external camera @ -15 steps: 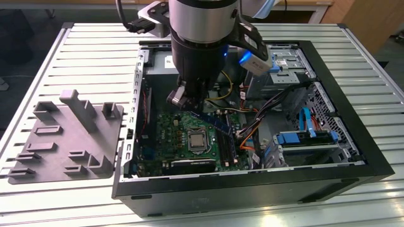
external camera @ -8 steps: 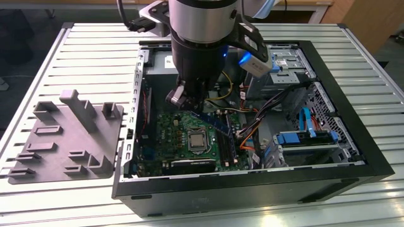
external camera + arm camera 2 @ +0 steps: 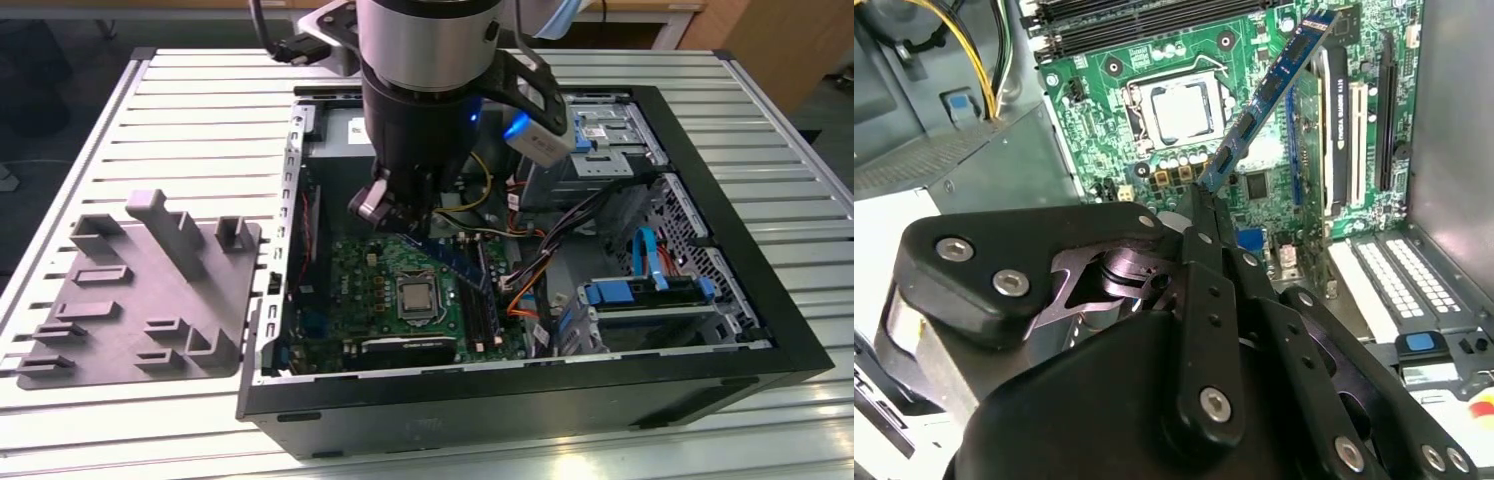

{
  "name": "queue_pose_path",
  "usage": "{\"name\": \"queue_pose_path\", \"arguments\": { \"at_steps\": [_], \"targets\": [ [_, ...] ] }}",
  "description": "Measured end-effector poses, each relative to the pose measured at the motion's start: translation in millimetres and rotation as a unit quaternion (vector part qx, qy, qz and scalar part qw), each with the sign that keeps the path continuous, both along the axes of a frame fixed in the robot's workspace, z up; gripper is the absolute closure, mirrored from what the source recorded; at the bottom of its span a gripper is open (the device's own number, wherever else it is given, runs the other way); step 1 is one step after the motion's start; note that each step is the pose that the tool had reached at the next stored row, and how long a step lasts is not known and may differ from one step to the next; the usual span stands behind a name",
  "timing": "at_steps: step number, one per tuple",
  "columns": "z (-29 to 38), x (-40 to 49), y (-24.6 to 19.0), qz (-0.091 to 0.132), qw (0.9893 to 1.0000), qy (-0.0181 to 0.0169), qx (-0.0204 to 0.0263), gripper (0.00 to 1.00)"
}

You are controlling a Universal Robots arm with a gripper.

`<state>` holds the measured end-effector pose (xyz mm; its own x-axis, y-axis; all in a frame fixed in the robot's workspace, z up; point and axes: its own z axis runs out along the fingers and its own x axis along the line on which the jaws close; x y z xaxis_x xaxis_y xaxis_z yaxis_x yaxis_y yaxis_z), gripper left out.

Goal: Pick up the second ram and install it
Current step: 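Insert the second ram into the second slot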

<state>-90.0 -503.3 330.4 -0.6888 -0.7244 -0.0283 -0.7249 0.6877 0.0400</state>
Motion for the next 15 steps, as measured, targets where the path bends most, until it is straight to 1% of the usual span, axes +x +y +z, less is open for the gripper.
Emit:
{"name": "queue_pose_path", "arguments": {
  "at_steps": [7, 15],
  "targets": [
    [0.0, 0.0, 0.0, -0.019, 0.9998, 0.0000, 0.0000, 0.89],
    [0.0, 0.1, 0.0, -0.040, 0.9992, 0.0000, 0.0000, 0.89]
  ]
}}
